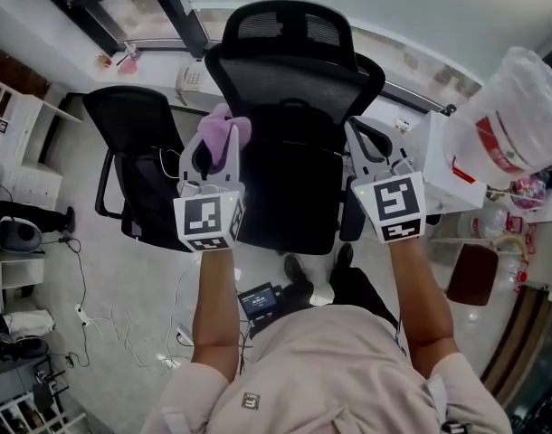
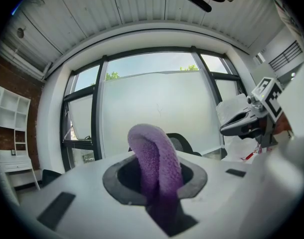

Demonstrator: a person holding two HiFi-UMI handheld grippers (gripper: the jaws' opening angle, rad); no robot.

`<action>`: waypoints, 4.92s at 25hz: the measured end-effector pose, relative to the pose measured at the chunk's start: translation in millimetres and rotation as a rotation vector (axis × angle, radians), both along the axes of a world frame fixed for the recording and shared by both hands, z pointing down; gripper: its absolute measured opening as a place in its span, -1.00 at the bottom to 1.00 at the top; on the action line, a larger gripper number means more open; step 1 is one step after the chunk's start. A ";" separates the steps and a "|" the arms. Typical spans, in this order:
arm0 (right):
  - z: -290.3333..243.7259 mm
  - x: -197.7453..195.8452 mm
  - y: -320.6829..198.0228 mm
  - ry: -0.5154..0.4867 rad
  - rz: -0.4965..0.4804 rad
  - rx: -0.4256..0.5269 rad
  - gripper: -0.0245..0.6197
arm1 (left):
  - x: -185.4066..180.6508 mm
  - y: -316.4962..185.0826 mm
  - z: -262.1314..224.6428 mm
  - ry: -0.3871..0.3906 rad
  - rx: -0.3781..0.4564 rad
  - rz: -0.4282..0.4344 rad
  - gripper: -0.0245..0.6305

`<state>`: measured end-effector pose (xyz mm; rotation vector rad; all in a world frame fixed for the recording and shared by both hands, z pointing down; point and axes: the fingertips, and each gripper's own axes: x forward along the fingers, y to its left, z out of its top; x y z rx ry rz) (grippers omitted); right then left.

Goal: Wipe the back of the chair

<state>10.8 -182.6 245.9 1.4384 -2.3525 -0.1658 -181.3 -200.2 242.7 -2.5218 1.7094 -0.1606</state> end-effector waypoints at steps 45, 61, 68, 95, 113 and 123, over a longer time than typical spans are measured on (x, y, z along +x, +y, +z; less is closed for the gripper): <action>232.8 143.7 -157.3 -0.012 0.134 -0.214 -0.94 | 176.8 -253.7 255.3 -0.096 -0.125 0.012 -0.66; 242.2 180.9 -147.8 -0.046 0.215 -0.222 -0.94 | 306.7 -202.3 251.7 -0.076 -0.111 0.295 -0.67; 248.2 115.1 -160.0 -0.029 0.130 -0.213 -0.94 | 148.4 -255.5 262.5 -0.038 -0.125 0.043 -0.67; 255.9 113.3 -180.1 -0.090 0.209 -0.204 -0.94 | 146.3 -249.5 289.1 0.012 -0.186 0.054 -0.68; 257.7 163.1 -162.8 -0.134 0.272 -0.215 -0.94 | 281.1 -199.3 297.8 0.002 -0.179 0.273 -0.68; 268.6 60.2 -168.2 -0.083 0.125 -0.246 -0.94 | 42.0 -271.2 299.6 0.003 -0.209 -0.087 -0.68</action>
